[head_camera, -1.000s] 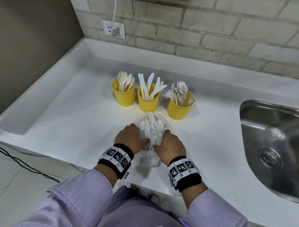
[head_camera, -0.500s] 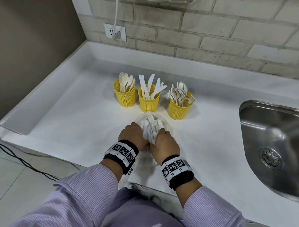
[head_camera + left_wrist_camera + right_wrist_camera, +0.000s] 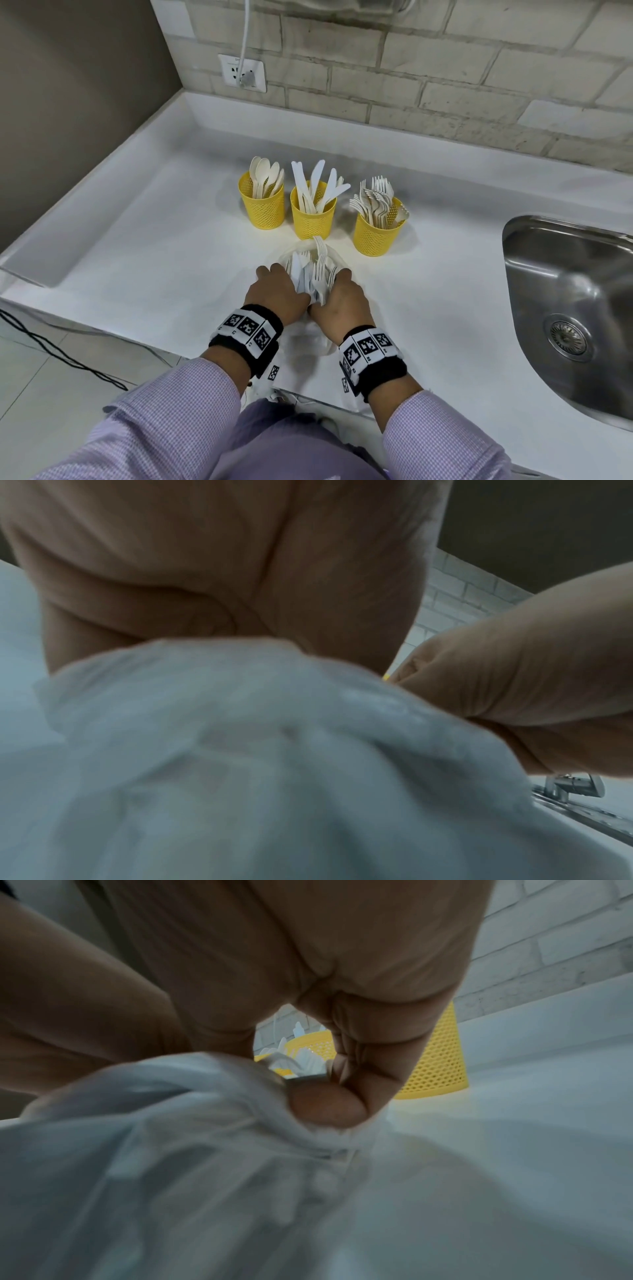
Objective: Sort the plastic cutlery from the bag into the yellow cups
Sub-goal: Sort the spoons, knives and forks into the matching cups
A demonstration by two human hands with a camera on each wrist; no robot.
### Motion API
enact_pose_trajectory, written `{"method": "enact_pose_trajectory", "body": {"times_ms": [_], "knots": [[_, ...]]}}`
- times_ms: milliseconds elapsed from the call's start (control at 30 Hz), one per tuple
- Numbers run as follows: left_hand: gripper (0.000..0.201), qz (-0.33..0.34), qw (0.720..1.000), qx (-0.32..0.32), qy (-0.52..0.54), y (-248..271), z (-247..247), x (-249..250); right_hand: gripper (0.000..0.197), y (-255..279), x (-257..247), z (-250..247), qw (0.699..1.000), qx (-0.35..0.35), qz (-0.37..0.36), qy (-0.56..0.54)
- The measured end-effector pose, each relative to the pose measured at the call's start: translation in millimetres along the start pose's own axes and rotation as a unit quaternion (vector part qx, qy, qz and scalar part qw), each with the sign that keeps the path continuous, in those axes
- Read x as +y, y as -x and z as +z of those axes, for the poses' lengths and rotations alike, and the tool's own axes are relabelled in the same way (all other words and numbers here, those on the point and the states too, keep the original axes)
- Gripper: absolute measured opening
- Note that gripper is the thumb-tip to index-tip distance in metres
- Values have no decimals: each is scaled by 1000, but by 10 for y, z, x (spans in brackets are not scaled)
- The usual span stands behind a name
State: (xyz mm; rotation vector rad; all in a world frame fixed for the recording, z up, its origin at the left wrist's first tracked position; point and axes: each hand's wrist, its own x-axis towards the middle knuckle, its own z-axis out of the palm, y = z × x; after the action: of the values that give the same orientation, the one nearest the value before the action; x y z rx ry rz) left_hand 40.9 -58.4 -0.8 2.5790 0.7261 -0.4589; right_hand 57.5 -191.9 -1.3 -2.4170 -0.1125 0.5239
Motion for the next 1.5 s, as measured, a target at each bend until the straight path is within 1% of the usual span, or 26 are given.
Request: {"method": "enact_pose_trajectory", "body": {"times_ms": [167, 267, 333, 400, 500, 567, 633, 733, 900, 1100, 1200, 1300, 1400, 1500], "knots": [[63, 14, 1000, -6, -27, -26, -8, -27, 61, -33, 37, 57, 999, 20, -22, 31], [53, 33, 999, 2, -23, -17, -28, -17, 63, -66, 56, 63, 999, 18, -27, 43], [48, 37, 999, 11, -4, 0, -46, 0, 61, -65, 59, 55, 999, 28, -30, 26], [49, 35, 999, 20, 16, 18, -54, 14, 57, -52, 56, 49, 999, 36, -32, 3], [55, 32, 998, 30, 43, 24, -35, 10, 44, -48, 70, 47, 998, 43, -34, -34], [55, 31, 996, 30, 77, 26, -23, 7, 34, -58, 85, 34, 996, 51, -39, -60], [54, 31, 992, 23, 118, 28, -14, 11, 28, -77, 98, 21, 995, 47, -35, -83], [53, 33, 989, 9, 143, 27, -11, 8, 27, -113, 136, 36, 994, 35, -29, -95], [46, 20, 984, 11, 176, 5, 10, -36, 29, -126, 170, 39, 993, 33, -15, -109], [43, 29, 975, -1, 218, 18, 37, -42, 34, -113, 111, 61, 996, 24, -39, -81], [45, 32, 971, -12, 235, 29, 54, -37, 31, -116, 81, 53, 996, 28, -53, -66], [49, 43, 963, -14, 267, 40, 76, -47, 26, -116, 107, 58, 994, 36, -51, -92], [51, 60, 952, -8, 300, 47, 69, -52, 26, -112, 152, 45, 990, 48, -44, -126], [46, 88, 940, -28, 328, 37, 62, -44, 22, -94, 181, 20, 987, 41, -50, -149]]}}
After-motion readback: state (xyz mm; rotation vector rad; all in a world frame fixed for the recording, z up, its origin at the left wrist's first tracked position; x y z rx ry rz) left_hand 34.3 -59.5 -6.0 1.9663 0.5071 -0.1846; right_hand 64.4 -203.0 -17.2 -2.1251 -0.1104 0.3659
